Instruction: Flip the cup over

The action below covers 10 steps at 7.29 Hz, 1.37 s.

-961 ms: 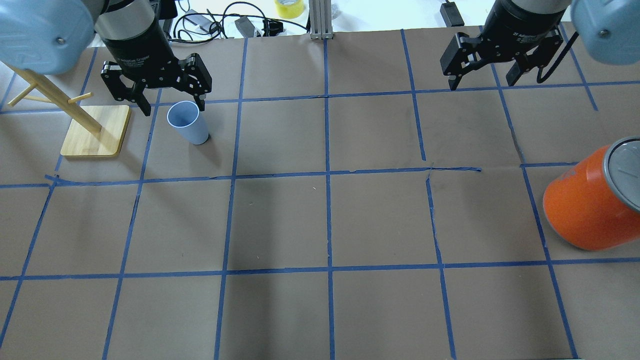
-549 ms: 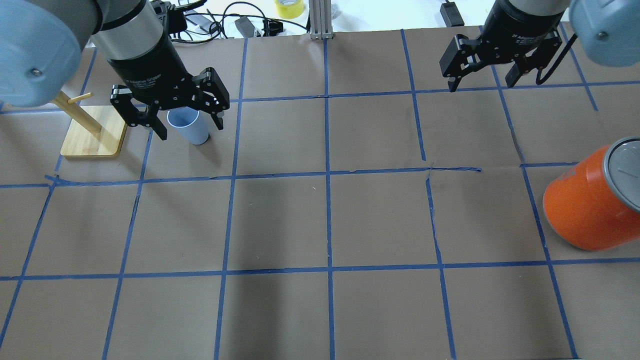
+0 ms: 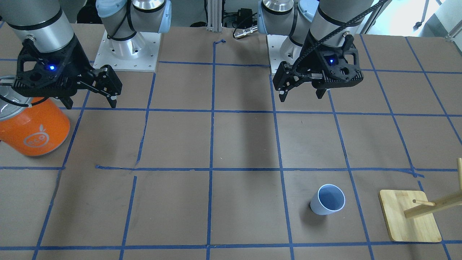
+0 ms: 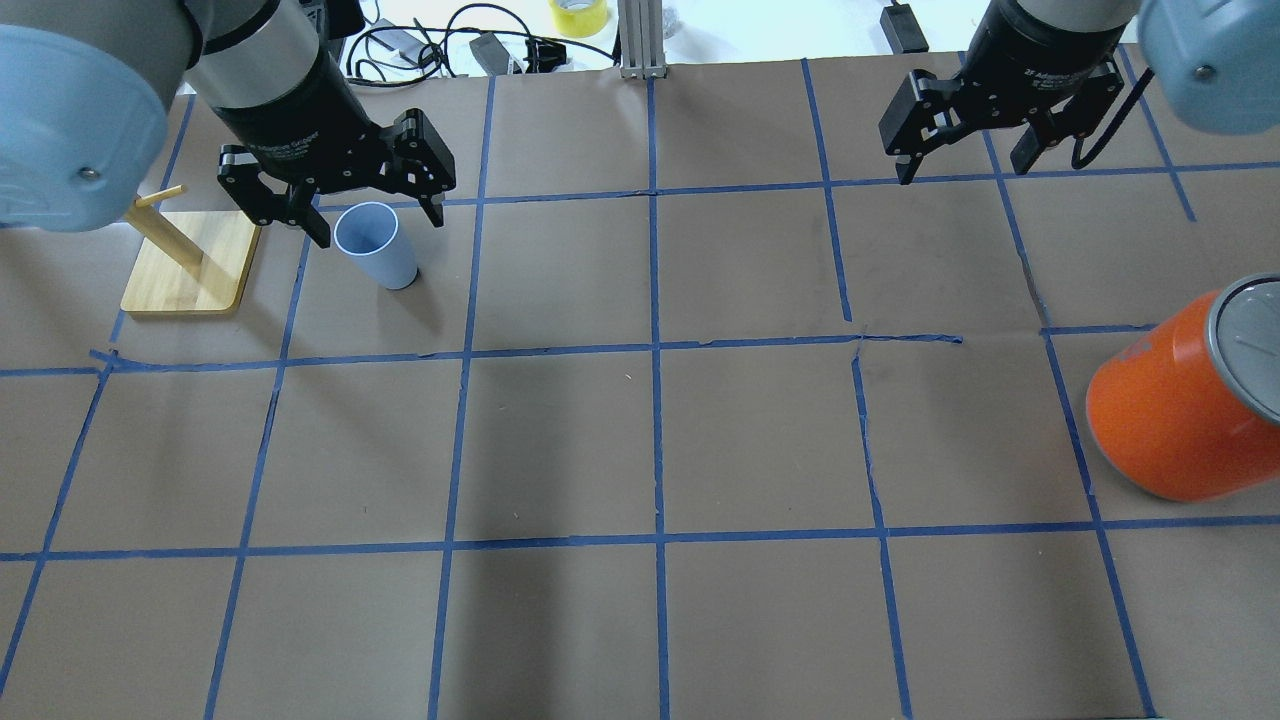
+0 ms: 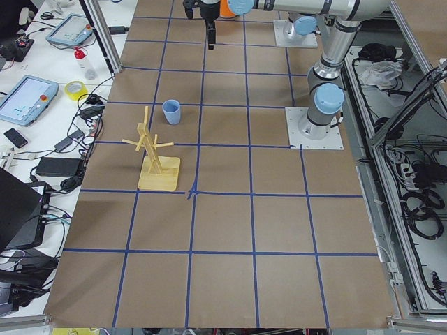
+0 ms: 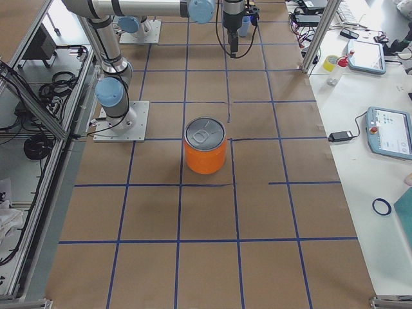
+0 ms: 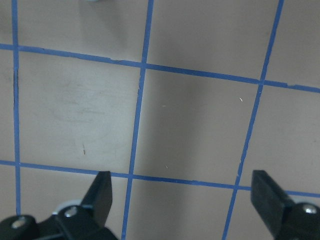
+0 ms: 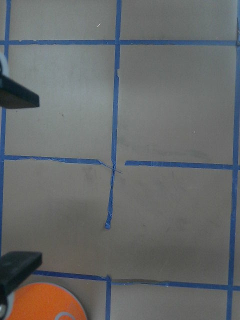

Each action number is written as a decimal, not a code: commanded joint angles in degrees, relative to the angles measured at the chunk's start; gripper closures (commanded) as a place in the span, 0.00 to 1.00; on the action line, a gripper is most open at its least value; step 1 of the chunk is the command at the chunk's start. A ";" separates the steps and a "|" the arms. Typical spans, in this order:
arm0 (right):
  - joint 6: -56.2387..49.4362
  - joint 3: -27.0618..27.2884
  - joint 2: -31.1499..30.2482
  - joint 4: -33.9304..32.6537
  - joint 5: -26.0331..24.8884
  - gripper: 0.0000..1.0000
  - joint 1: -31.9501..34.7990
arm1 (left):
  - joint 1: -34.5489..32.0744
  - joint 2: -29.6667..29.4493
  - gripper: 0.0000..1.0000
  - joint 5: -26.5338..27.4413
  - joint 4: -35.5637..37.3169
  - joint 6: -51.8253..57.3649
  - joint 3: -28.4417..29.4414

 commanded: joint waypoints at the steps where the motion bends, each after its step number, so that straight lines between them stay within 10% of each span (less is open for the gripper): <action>1: -0.10 0.00 0.00 0.09 -0.09 0.00 -0.03 | 0.11 -0.03 0.00 2.49 1.95 2.98 0.23; 10: -0.01 0.00 -0.18 -0.09 -0.18 0.00 -0.03 | -1.21 -0.64 0.00 2.05 1.60 2.91 -0.47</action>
